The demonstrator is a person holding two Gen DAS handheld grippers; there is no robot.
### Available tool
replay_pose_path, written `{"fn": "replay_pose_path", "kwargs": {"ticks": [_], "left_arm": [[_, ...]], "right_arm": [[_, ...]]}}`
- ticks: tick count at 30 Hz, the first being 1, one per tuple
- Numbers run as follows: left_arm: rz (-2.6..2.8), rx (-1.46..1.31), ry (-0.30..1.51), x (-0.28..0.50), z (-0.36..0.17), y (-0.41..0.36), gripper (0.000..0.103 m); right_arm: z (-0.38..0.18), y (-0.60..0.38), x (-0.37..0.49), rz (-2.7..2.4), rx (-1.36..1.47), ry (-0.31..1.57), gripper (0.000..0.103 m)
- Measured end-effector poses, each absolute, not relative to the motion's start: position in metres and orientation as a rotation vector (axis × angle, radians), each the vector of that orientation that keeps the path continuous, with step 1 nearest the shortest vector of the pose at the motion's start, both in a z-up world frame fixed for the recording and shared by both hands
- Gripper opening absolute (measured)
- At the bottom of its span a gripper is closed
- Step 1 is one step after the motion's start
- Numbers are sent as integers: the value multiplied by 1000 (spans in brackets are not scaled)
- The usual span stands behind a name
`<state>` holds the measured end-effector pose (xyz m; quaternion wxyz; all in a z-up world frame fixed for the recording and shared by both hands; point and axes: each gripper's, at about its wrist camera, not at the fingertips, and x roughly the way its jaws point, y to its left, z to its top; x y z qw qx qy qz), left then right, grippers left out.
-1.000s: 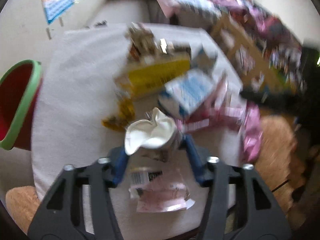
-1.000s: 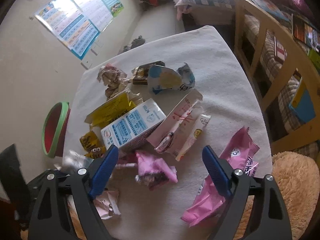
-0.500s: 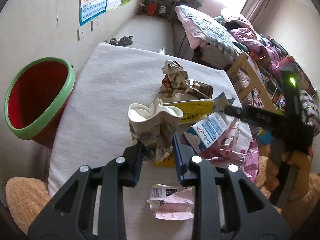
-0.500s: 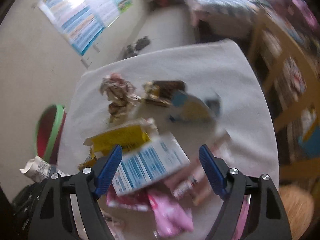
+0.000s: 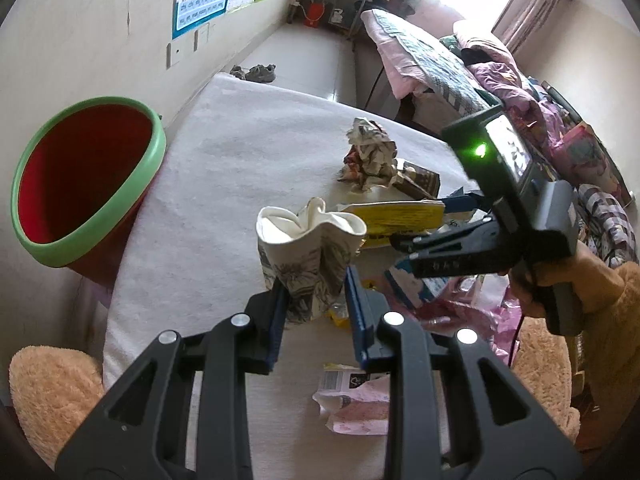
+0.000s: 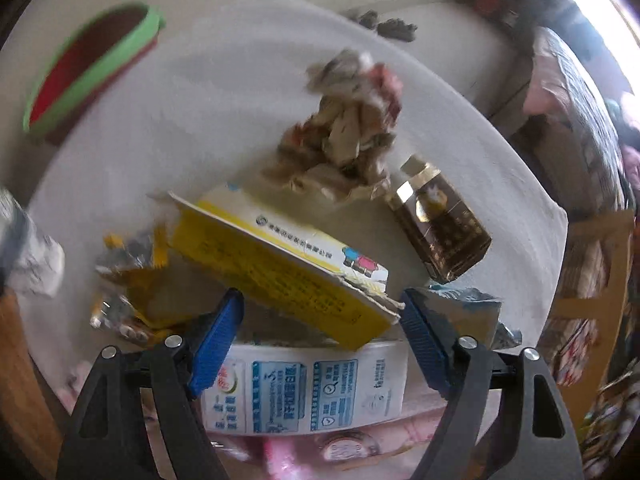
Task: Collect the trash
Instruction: 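Grasp the yellow snack box with the right gripper, then carry the cup and yellow box to the red bin and release both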
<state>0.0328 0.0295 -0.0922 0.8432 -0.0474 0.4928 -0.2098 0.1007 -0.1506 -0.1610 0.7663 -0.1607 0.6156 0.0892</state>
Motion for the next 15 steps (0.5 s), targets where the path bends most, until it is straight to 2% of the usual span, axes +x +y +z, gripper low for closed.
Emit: {"fn": "replay_pose_path", "kwargs": {"ticks": [1, 4, 5, 8, 15], "left_arm": [[-442, -102, 1042, 33, -93, 30, 27], [-437, -110, 1045, 35, -95, 34, 27], [-435, -114, 1047, 36, -96, 35, 27], [-427, -127, 1047, 37, -97, 39, 27], [-390, -174, 1005, 42, -90, 59, 27]], "right_arm": [[-163, -151, 100, 193, -352, 1341, 59], [-162, -155, 98, 190, -333, 1332, 35], [-160, -158, 96, 199, -305, 1324, 31], [-148, -160, 94, 214, -238, 1289, 27], [-103, -165, 75, 250, 25, 1141, 27]]}}
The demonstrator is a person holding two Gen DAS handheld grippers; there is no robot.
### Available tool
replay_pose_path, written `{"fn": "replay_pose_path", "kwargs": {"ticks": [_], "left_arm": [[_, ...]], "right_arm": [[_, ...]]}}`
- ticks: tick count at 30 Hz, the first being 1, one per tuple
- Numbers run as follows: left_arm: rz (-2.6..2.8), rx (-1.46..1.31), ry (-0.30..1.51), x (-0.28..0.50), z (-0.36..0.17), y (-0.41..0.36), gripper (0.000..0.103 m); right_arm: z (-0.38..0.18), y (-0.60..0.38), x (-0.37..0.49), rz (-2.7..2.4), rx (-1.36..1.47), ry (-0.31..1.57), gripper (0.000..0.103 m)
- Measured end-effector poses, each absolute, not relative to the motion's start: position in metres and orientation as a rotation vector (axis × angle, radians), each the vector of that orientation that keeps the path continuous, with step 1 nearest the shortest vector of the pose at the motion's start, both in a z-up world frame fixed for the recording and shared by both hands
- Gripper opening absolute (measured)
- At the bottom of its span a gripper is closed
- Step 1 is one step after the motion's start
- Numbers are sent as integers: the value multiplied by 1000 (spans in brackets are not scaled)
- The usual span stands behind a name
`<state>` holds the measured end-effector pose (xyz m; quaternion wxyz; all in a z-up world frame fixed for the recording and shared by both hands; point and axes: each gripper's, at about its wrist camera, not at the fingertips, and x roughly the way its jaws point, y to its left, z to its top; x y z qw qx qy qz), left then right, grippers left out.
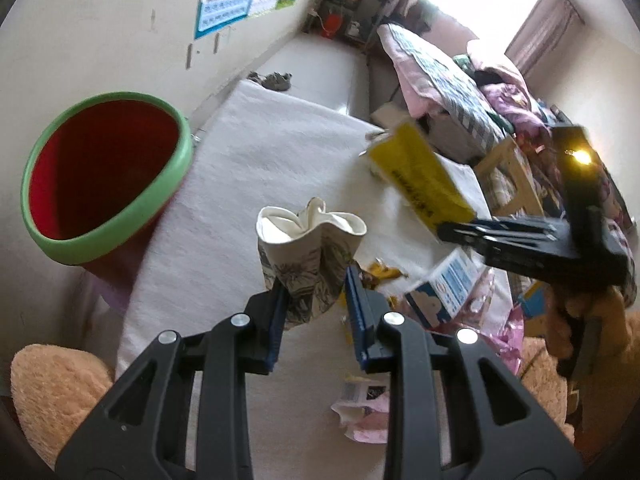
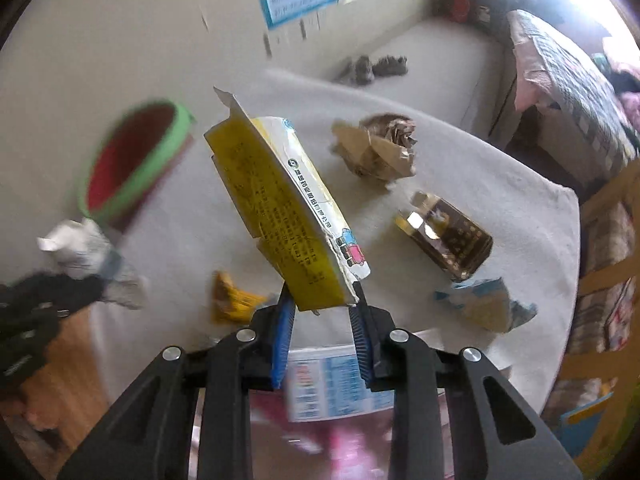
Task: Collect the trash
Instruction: 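Carry the cup and yellow box to the red bin and release both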
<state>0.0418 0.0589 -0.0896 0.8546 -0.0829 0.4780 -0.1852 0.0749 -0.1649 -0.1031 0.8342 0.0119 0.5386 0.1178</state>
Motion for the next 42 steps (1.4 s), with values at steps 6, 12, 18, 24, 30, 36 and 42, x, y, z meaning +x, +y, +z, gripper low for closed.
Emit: {"fn": "replay_pose_path", "kwargs": {"ticks": [6, 12, 18, 24, 30, 36, 42], "left_arm": [[-324, -231, 971, 47, -83, 89, 27], [-221, -293, 908, 60, -69, 138, 27], [-131, -327, 870, 72, -61, 182, 27], [-47, -326, 842, 100, -50, 221, 27], [-32, -308, 871, 120, -57, 234, 27], [-23, -304, 916, 130, -78, 238, 27], [-22, -310, 953, 141, -95, 245, 28]], "right_arm": [[-74, -150, 66, 290, 149, 1061, 27], [-48, -119, 65, 359, 219, 1015, 27], [-41, -70, 81, 454, 228, 1026, 27], [-43, -19, 112, 501, 256, 1040, 27], [-66, 27, 139, 497, 227, 1082, 27], [-100, 53, 150, 481, 202, 1148, 28], [-112, 61, 161, 471, 192, 1160, 31]]}}
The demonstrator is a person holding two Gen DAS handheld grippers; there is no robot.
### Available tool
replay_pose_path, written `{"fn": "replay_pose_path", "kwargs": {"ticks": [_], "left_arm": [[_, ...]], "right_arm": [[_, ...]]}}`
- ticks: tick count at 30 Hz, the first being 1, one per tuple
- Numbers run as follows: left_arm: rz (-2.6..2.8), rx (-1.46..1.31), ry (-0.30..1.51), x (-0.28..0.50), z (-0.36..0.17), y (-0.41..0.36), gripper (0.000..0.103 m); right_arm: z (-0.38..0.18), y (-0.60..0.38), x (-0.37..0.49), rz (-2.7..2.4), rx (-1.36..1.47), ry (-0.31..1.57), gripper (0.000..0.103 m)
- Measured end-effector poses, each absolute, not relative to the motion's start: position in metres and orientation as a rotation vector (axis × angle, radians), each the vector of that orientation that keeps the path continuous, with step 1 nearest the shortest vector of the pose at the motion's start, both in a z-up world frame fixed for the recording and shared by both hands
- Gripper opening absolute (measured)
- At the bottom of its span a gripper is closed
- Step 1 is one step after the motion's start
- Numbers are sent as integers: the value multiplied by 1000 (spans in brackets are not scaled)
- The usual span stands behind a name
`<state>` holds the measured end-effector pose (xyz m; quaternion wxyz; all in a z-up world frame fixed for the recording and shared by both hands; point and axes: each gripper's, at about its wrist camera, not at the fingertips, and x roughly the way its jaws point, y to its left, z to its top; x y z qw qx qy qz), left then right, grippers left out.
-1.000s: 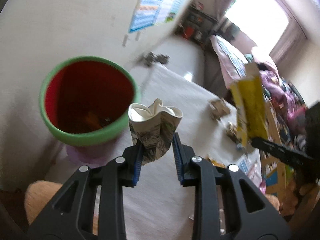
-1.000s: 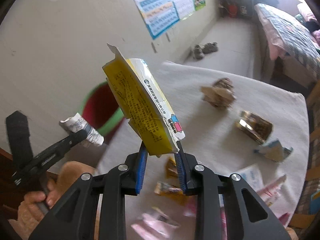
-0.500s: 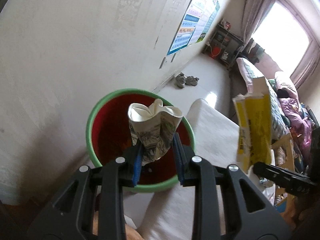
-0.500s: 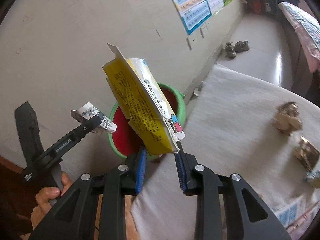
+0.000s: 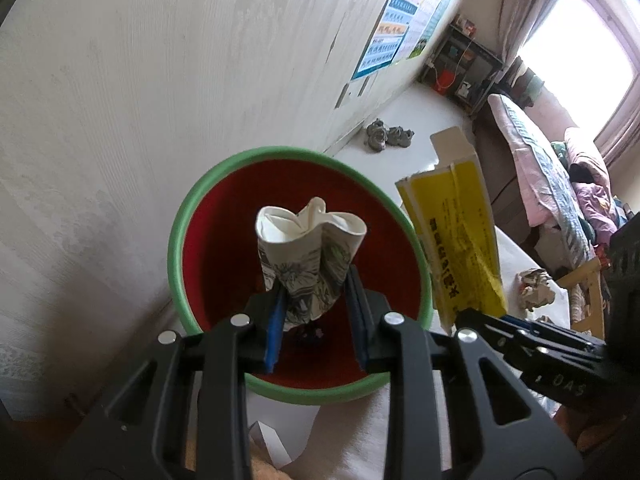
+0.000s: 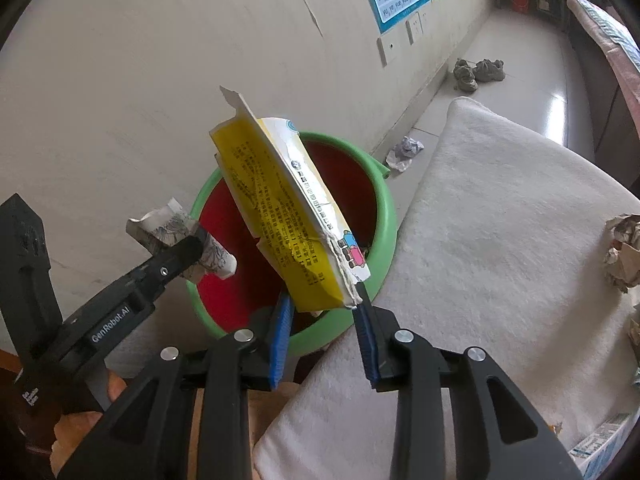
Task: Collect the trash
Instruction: 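Carry the cup and yellow box to the red bin and release both, then return both grippers over the table toward the pink wrappers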
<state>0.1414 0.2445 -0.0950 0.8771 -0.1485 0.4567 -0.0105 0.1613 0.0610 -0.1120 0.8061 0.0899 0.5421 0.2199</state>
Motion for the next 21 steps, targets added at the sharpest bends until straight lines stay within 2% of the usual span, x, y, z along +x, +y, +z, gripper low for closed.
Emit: {"fn": "replay_pose_path", "kwargs": {"ticks": [1, 3, 5, 14, 21], "left_arm": [[-18, -310, 954, 142, -97, 245, 30], [-14, -317, 955, 147, -100, 247, 56], [-9, -328, 952, 148, -101, 248, 65], [-20, -296, 949, 138, -94, 233, 66], [-125, -255, 945, 101, -77, 187, 66]], "right_arm": [[-113, 62, 162, 471, 194, 1160, 32], [-113, 64, 163, 473, 198, 1158, 33], [-112, 64, 162, 473, 198, 1152, 42], [-96, 44, 147, 491, 232, 1127, 44], [-71, -13, 101, 492, 313, 1118, 44]]}}
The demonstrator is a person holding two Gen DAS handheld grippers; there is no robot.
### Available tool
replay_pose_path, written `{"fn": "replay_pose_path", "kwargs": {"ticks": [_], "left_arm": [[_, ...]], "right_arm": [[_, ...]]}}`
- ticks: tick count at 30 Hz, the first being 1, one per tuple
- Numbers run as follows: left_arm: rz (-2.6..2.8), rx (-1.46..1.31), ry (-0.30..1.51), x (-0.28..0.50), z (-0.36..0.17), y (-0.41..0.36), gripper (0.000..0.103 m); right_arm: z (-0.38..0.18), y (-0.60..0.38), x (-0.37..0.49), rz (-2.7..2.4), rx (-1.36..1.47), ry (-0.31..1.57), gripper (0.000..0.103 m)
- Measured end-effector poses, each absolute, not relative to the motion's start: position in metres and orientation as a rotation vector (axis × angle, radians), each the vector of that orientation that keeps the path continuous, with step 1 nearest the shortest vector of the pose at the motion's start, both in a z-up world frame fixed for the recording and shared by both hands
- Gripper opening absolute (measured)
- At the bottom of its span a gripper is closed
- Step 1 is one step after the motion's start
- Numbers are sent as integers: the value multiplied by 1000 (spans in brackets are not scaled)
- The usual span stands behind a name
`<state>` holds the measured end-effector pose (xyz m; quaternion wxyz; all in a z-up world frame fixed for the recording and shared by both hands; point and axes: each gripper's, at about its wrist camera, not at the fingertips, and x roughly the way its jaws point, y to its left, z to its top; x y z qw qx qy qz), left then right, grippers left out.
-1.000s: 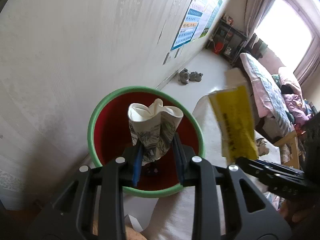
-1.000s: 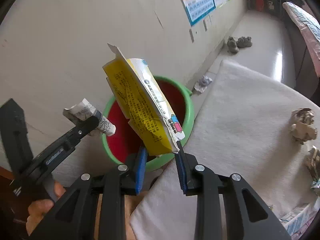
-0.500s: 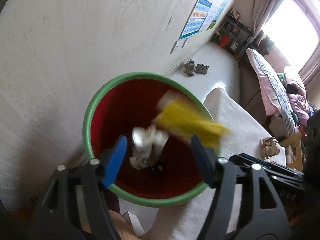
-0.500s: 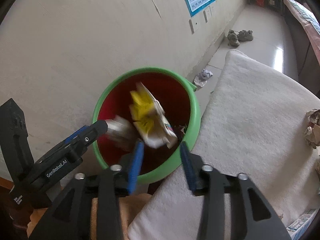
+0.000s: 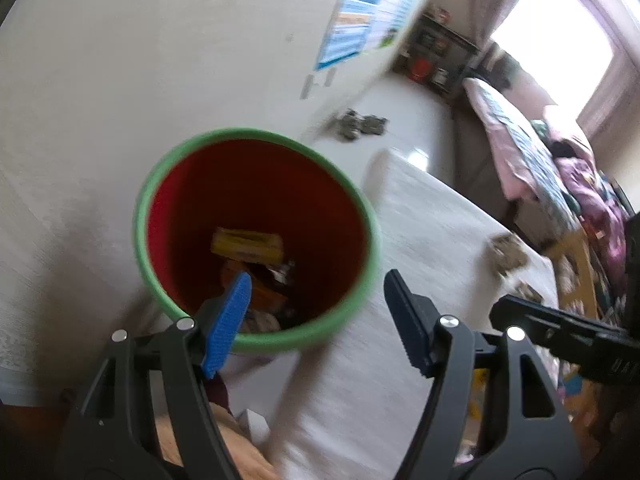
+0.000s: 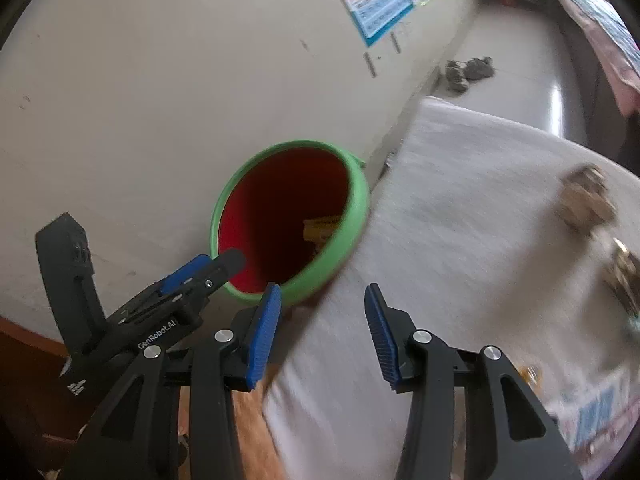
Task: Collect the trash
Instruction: 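Return both grippers over the table toward the pink wrappers, then grasp the pink-white paper with the left gripper while the right grasps a pink packet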
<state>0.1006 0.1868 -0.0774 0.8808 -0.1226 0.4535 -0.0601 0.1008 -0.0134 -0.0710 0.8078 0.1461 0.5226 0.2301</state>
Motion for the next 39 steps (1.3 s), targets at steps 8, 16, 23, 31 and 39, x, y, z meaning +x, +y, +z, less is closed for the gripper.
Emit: {"fn": "replay_pose_path", "kwargs": {"ticks": [8, 16, 23, 31, 39], "left_arm": [[-341, -176, 963, 52, -67, 102, 72], [-515, -41, 1091, 15, -99, 22, 74], [-627, 145, 1188, -21, -127, 2, 88], [-678, 300, 1257, -41, -154, -18, 96], [-655, 353, 1311, -33, -176, -44, 86]], "right_arm": [[-59, -118, 42, 328, 402, 1079, 47], [-87, -213, -11, 23, 473, 1064, 49], [-109, -247, -32, -21, 573, 1086, 50], [-116, -240, -29, 20, 556, 1109, 56], [-126, -238, -30, 13, 555, 1147, 56]]}}
